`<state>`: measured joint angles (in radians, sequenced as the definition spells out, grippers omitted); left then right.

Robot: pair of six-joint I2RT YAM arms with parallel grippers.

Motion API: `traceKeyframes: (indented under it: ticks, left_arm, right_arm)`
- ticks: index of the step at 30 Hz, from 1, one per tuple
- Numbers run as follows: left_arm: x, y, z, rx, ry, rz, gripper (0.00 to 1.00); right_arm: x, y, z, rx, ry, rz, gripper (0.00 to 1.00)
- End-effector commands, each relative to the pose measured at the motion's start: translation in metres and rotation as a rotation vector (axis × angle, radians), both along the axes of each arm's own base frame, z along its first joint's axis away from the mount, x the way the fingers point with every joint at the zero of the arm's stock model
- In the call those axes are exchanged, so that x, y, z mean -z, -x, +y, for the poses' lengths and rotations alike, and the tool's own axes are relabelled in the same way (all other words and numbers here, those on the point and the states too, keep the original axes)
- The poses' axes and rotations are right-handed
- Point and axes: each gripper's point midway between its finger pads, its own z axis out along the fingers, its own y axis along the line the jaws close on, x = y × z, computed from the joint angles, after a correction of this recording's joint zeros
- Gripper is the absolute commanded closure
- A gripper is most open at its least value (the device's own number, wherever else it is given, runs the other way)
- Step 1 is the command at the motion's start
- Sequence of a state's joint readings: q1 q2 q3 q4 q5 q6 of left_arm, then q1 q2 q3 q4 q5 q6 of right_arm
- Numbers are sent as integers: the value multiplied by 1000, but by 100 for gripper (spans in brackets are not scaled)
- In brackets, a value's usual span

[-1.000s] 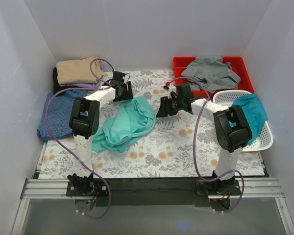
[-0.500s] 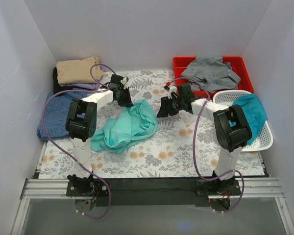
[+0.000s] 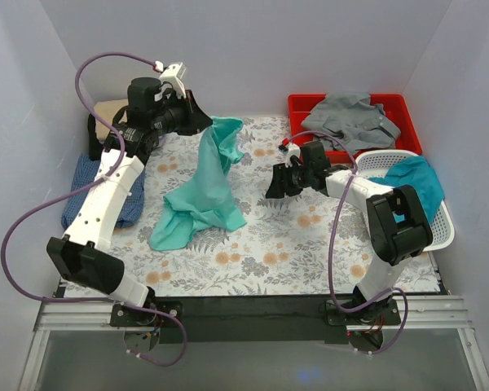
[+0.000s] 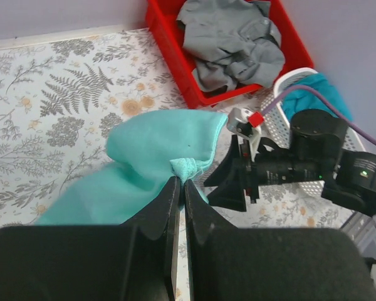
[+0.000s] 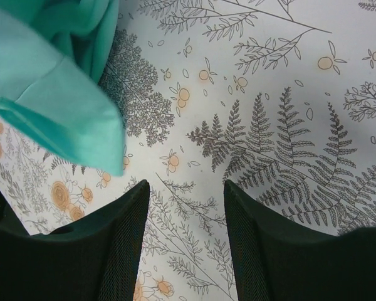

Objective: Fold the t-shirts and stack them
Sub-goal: Flatten the tshirt out

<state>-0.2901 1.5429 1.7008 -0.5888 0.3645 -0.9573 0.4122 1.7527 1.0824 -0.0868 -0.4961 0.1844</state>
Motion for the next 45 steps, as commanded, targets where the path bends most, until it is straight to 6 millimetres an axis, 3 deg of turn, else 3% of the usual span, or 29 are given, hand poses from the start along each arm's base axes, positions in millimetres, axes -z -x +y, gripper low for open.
traceKeyframes:
  ticks: [1,4,9,16,21,22,25,29,32,35,36,38,39,41,42,45]
  left_arm:
    - [20,19,-7,76,-6,83,100]
    - [0,29,-8,91,22,42,100]
    - [-52,51,-17,190,79,-40,100]
    - [-97,85,-25,306,144,-92,100]
    - [-137,135,-40,552,240,-128,100]
    - [-141,150,-42,614,261,-136,100]
    - [-141,160,-42,655,267,-151,100]
    - [-150,191,-38,722,301,-226,100]
    - [-156,192,-35,679,309,-276,100]
    - [-162,188,-33,636,298,-301,100]
    - [-175,186,-29,596,283,-348,100]
    - [-181,183,-25,553,259,-369,100]
    - [-197,188,-21,545,241,-436,100]
    - [-208,182,-19,513,231,-466,100]
    - [-225,186,-16,502,221,-525,100]
    - [-237,180,-16,494,219,-543,100]
  right_arm:
    - [-21,-2,-2,21,-21,-47,43]
    - [-29,0,-4,30,-28,-61,43]
    - [-44,0,-5,41,-45,-97,43]
    - [-88,-3,12,-12,-156,-180,42]
    - [-104,-2,28,-42,-218,-196,41]
    - [-107,-1,31,-50,-243,-198,41]
    - [-117,1,34,-59,-286,-218,41]
    - [-131,3,40,-89,-337,-235,39]
    - [-140,15,50,-161,-418,-187,39]
    - [-131,18,51,-124,-401,-162,36]
    - [-114,22,46,-95,-372,-113,36]
    - [-99,22,40,-57,-337,-102,34]
    - [-79,29,36,-33,-314,-47,34]
    - [-59,39,37,-54,-297,4,34]
    - [-44,48,38,-75,-277,26,33]
    - [-12,73,46,-147,-239,88,33]
